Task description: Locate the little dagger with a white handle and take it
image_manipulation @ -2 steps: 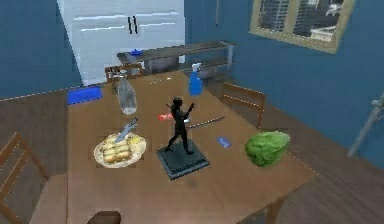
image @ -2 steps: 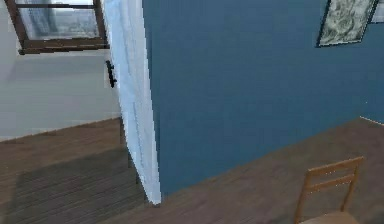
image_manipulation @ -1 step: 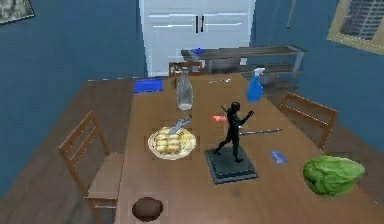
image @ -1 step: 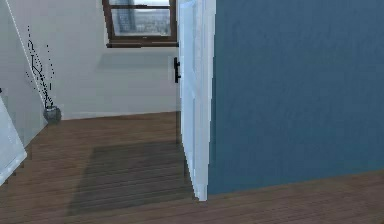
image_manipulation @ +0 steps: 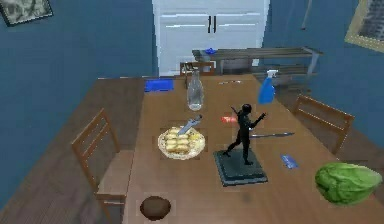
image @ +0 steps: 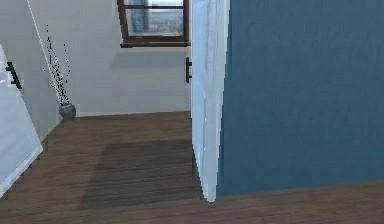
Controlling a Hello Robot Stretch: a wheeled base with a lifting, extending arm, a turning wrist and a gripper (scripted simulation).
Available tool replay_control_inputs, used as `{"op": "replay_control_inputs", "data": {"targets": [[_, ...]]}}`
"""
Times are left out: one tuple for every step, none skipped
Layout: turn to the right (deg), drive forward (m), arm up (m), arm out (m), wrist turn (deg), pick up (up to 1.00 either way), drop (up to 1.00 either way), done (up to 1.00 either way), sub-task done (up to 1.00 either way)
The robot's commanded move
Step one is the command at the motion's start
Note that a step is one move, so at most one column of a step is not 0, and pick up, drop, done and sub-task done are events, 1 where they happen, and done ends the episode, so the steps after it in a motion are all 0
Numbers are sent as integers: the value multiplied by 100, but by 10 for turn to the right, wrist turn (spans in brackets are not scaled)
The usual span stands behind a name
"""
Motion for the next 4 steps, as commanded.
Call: {"op": "replay_control_inputs", "data": {"targets": [[0,25,0,0,0,0,0,0,0],[360,0,0,0,0,0,0,0,0],[0,15,0,0,0,0,0,0,0],[210,0,0,0,0,0,0,0,0]]}}
